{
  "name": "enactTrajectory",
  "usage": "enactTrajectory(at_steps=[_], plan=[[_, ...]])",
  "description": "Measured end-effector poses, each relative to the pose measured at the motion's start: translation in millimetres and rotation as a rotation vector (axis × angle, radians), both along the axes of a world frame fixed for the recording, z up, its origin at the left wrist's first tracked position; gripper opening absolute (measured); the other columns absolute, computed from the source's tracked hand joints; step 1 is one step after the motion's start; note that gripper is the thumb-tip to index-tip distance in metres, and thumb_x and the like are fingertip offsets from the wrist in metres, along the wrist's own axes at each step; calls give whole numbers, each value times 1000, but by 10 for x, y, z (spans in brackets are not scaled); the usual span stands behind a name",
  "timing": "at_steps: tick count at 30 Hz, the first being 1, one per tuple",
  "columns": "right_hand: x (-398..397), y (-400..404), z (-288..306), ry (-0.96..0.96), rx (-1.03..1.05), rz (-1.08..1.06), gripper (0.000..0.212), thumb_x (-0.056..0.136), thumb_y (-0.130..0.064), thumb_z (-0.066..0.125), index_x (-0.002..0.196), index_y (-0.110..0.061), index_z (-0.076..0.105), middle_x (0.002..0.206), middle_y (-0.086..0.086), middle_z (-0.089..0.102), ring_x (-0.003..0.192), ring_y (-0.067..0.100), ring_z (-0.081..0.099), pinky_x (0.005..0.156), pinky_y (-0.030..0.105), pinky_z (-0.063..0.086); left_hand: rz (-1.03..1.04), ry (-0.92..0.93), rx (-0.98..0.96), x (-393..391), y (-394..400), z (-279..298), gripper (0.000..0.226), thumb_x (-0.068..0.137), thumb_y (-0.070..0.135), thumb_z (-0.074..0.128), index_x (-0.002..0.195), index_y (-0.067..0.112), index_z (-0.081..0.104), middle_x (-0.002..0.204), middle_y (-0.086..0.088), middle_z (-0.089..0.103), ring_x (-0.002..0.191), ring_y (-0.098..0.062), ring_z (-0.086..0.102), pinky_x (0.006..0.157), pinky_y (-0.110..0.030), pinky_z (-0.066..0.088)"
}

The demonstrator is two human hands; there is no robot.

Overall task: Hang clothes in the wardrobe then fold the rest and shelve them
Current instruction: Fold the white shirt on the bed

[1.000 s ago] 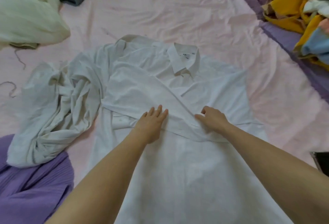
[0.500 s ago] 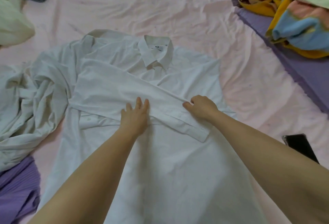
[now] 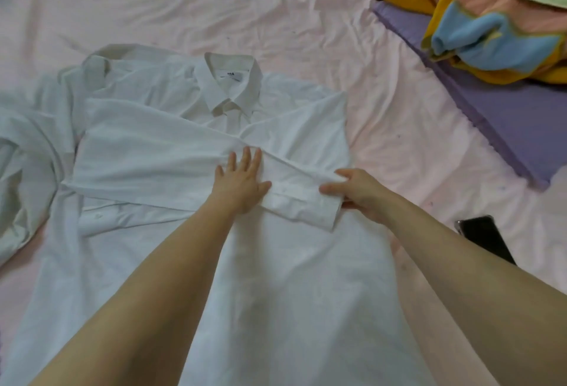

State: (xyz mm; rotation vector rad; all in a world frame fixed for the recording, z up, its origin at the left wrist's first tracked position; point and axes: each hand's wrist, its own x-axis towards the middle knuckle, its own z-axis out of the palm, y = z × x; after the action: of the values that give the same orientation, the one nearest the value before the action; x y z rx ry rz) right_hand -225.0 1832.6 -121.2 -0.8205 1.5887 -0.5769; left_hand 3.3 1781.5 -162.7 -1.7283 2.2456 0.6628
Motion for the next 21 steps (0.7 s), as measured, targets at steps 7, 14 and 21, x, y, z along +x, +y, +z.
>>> enactTrajectory(at_steps=[7, 14, 21], plan=[[248, 117, -251, -16, 22, -402, 46, 83, -23, 73, 122, -3, 60, 115, 10, 66, 97, 24, 64, 74, 26, 53, 80, 57, -130, -131, 127, 21, 65, 101, 51, 17, 154, 22, -10, 161, -1, -12, 148, -30, -9, 118, -51, 8], [223, 43, -159, 388, -264, -379, 39, 92, -12, 58, 126, 0, 43, 125, 14, 55, 112, 29, 54, 80, 20, 36, 105, 58, -44, -134, 301, -42, 70, 97, 59, 14, 153, 26, -12, 160, 1, -20, 147, -30, -14, 117, -56, 3], [354, 273, -338, 1141, -662, 280, 64, 92, -26, 47, 151, -13, 24, 158, 12, 19, 146, 28, 17, 118, 40, 16, -22, -9, -301, -111, 425, -139, 73, 93, 61, 8, 150, 25, -20, 155, -2, -32, 146, -26, -21, 118, -49, -5]])
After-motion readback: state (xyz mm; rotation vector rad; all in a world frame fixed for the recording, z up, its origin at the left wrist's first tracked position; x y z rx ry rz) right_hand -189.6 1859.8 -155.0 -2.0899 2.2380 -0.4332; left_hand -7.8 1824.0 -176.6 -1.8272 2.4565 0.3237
